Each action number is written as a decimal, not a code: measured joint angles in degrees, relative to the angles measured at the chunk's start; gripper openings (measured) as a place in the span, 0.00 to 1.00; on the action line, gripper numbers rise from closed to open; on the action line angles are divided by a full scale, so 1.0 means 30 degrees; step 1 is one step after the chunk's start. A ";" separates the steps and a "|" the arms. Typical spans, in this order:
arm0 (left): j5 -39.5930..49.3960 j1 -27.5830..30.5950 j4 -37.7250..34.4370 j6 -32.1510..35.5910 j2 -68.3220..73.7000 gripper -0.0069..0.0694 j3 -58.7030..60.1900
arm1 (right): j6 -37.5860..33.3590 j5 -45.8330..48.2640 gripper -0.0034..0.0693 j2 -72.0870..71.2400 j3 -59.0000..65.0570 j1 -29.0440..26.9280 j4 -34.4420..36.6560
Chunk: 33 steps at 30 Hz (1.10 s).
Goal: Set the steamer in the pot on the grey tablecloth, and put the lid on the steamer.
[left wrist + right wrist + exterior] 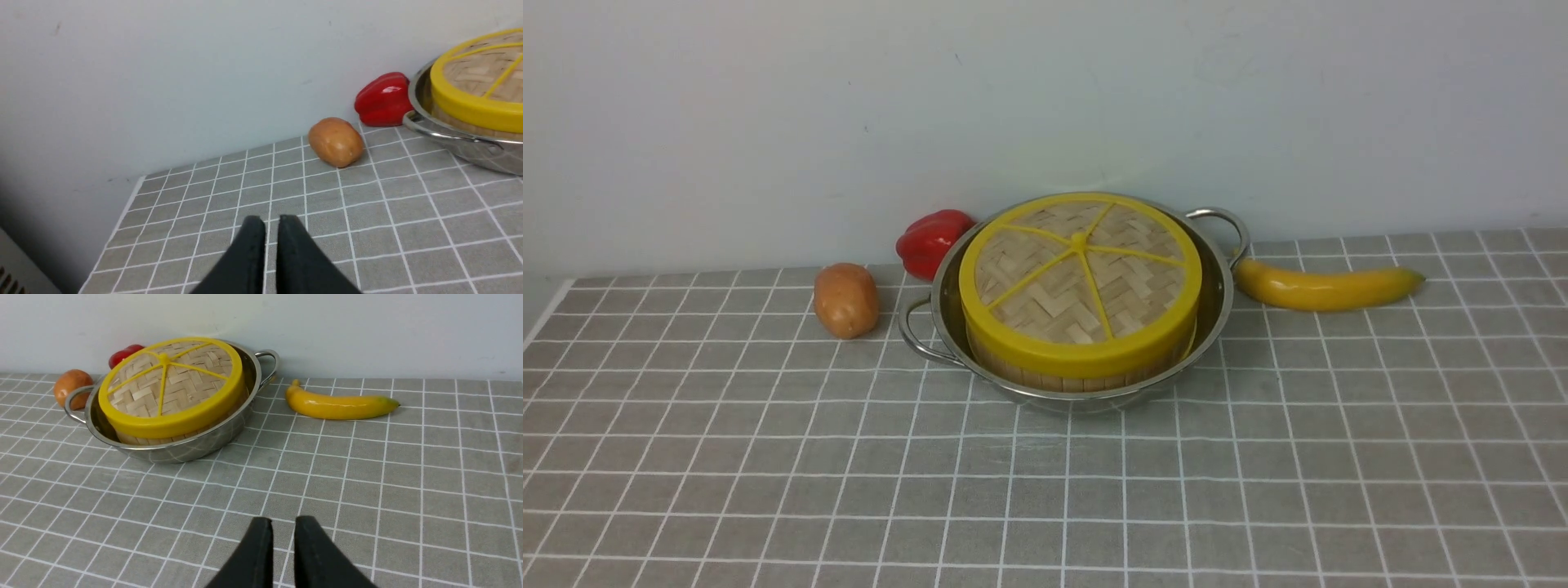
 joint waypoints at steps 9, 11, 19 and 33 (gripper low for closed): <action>-0.0822 0.0062 -0.0549 0.0000 -0.0572 0.17 0.2387 | 0.0000 -0.0036 0.22 0.0000 0.0000 0.0000 0.1011; -0.0798 0.0062 -0.0565 0.0000 -0.0585 0.18 0.2387 | 0.0000 -0.0036 0.23 0.0000 0.0000 0.0000 0.1246; -0.0758 0.0062 -0.0565 0.0000 -0.0585 0.19 0.2387 | 0.0000 -0.0036 0.26 0.0000 0.0000 0.0000 0.1246; -0.0758 0.0062 -0.0532 0.0000 -0.0585 0.22 0.2387 | -0.1097 -0.3259 0.31 -0.2678 0.2640 -0.4654 -0.0380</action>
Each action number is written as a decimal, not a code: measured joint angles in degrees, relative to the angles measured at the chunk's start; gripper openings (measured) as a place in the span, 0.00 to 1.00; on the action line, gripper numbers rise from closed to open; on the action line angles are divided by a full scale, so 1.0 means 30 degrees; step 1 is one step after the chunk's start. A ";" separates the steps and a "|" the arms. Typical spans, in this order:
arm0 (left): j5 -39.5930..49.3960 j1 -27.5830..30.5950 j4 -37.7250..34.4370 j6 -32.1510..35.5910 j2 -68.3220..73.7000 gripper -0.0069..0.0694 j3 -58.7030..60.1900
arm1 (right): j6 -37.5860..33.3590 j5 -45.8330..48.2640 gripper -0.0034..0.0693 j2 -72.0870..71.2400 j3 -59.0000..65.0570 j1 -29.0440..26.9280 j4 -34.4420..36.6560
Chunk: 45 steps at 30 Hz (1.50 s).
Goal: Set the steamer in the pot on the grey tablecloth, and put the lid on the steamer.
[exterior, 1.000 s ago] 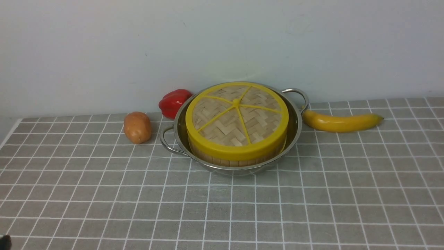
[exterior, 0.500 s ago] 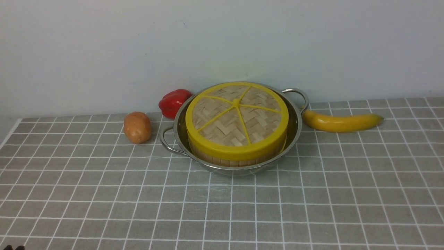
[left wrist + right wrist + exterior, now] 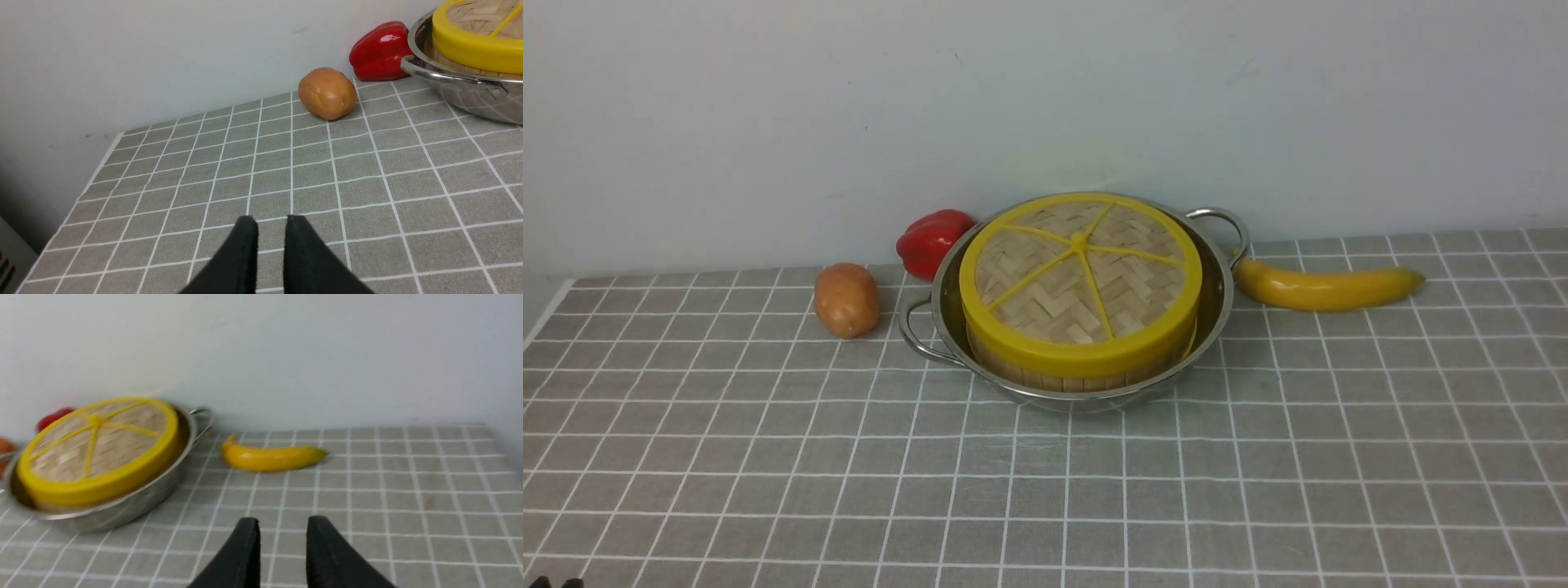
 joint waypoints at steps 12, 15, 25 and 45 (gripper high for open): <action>0.0021 0.0000 0.0017 0.0000 0.0000 0.24 0.0000 | -0.0054 -0.9125 0.36 -0.2145 0.8101 -0.2800 -0.0341; 0.0021 0.0000 0.0017 0.0000 0.0000 0.26 0.0000 | -0.0037 -0.9833 0.37 -0.2145 0.9327 -0.2800 -0.0362; 0.0043 0.0000 0.0017 0.0000 0.0000 0.27 0.0000 | 0.0024 -0.9788 0.38 -0.2145 1.0523 -0.2800 -0.0399; 0.0043 0.0000 0.0017 0.0000 0.0000 0.31 0.0000 | 0.0084 -0.9788 0.38 -0.2145 1.0523 -0.2800 -0.0382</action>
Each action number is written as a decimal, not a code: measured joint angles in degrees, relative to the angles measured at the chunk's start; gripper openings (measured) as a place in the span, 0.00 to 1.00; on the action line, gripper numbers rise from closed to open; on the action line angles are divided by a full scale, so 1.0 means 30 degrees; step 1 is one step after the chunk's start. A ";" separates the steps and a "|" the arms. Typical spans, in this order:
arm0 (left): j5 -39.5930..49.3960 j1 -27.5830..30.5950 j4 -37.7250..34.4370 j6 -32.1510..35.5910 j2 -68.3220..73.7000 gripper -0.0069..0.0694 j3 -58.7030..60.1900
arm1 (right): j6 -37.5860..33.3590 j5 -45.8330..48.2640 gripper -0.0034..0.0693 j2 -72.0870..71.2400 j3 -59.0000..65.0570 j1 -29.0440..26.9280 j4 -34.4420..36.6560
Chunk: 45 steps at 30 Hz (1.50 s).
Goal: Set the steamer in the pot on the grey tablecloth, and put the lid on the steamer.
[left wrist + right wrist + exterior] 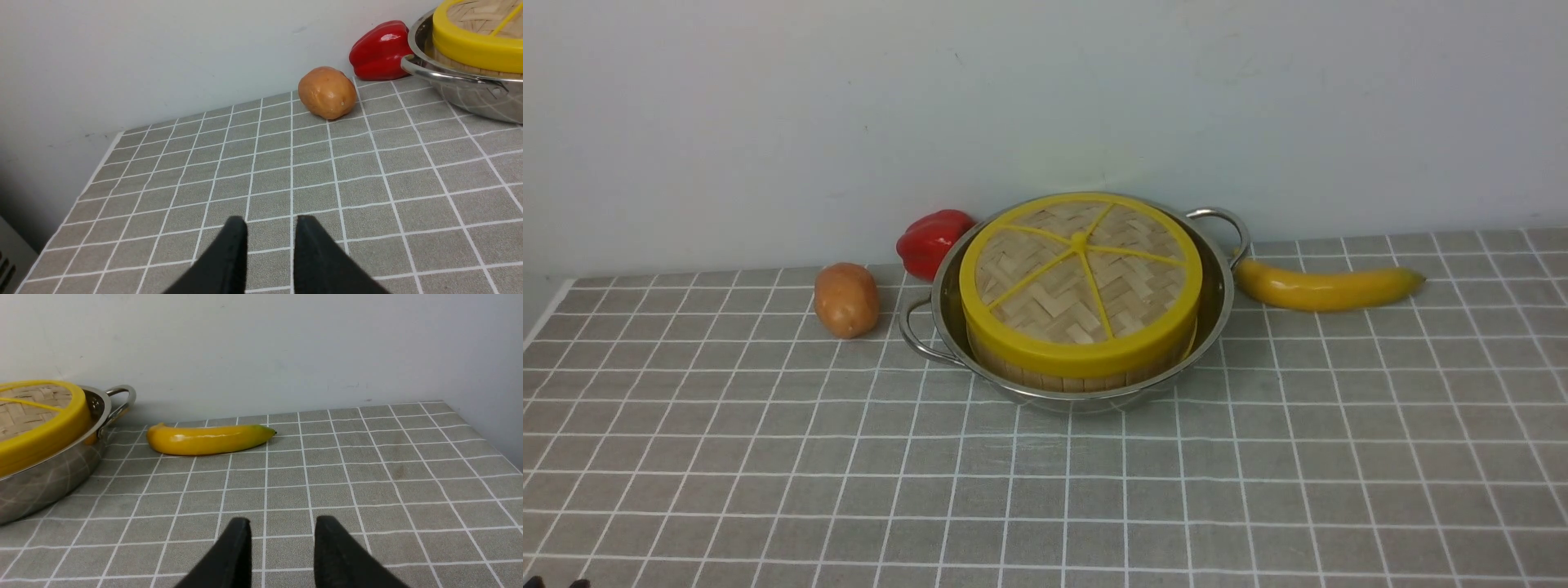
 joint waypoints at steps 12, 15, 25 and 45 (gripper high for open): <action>0.0000 0.0000 0.0000 0.0000 0.0000 0.34 0.0000 | 0.0000 0.0000 0.38 0.0000 0.0015 0.0000 -0.0016; 0.0000 0.0000 0.0000 0.0000 0.0000 0.34 0.0000 | 0.0000 0.0000 0.38 0.0000 0.0015 0.0000 -0.0016; 0.0000 0.0000 0.0000 0.0000 0.0000 0.36 0.0000 | 0.0000 0.0000 0.38 0.0000 0.0015 0.0000 -0.0016; 0.0000 0.0000 0.0000 0.0000 0.0000 0.39 0.0000 | 0.0000 0.0000 0.38 0.0000 0.0015 0.0000 -0.0016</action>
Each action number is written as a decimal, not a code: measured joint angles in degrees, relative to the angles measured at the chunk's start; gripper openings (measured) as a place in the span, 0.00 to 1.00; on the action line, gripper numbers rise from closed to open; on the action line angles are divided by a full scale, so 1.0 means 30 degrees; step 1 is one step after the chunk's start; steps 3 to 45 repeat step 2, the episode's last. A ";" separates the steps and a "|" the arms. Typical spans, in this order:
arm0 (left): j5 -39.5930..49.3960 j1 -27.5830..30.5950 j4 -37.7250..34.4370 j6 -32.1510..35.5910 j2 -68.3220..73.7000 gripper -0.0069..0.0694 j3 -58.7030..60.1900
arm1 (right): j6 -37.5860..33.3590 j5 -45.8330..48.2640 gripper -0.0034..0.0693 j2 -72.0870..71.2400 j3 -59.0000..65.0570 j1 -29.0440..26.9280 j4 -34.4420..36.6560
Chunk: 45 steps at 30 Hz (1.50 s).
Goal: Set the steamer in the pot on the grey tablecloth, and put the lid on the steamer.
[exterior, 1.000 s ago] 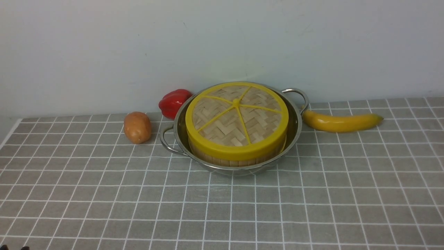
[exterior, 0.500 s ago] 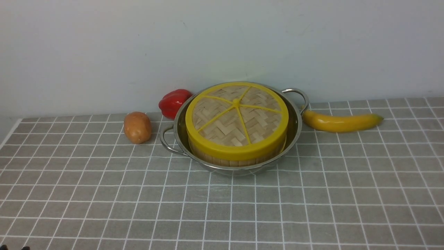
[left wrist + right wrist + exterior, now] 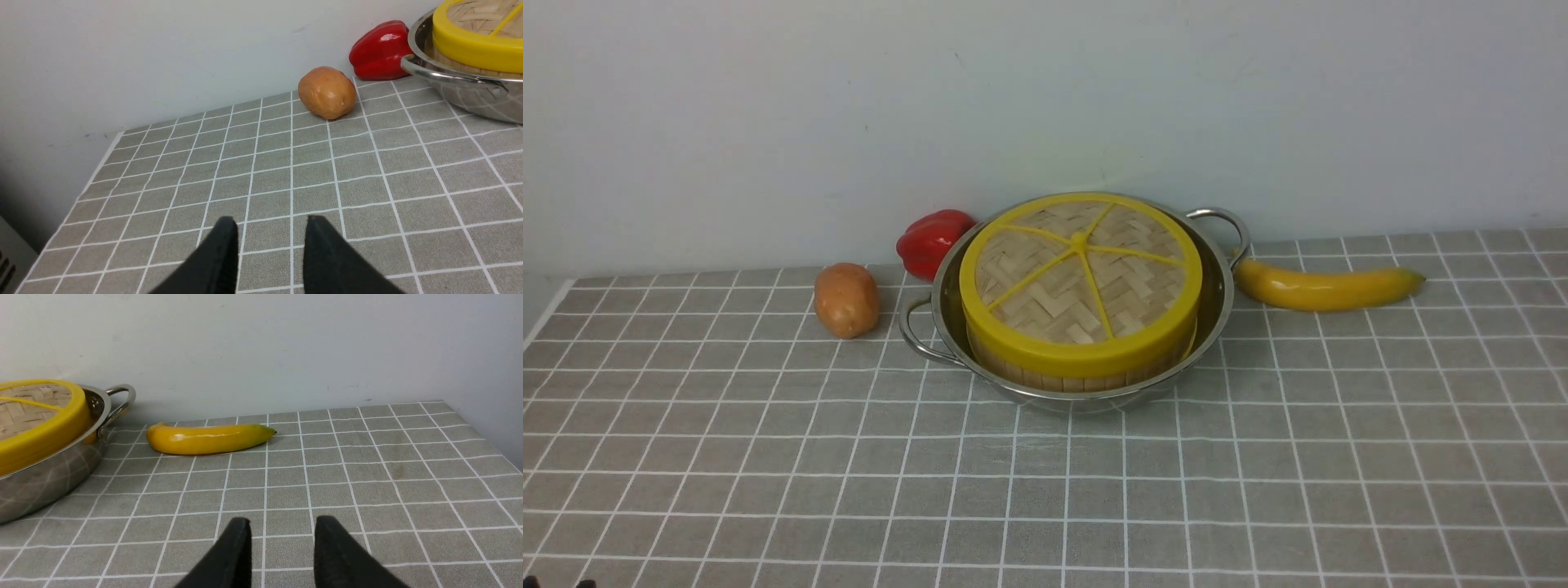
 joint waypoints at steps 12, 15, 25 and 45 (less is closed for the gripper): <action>0.0000 0.0000 0.0000 0.0000 0.0000 0.40 0.0000 | 0.0000 0.0000 0.38 0.0000 0.0000 0.0000 0.0000; 0.0000 0.0000 0.0000 0.0000 0.0000 0.40 0.0000 | 0.0000 0.0000 0.38 0.0000 0.0000 0.0000 0.0000; 0.0000 0.0000 0.0000 0.0000 0.0000 0.40 0.0000 | 0.0000 0.0000 0.38 0.0000 0.0000 0.0000 0.0000; 0.0000 0.0000 0.0000 0.0000 0.0000 0.40 0.0000 | 0.0000 0.0000 0.38 0.0000 0.0000 0.0000 0.0000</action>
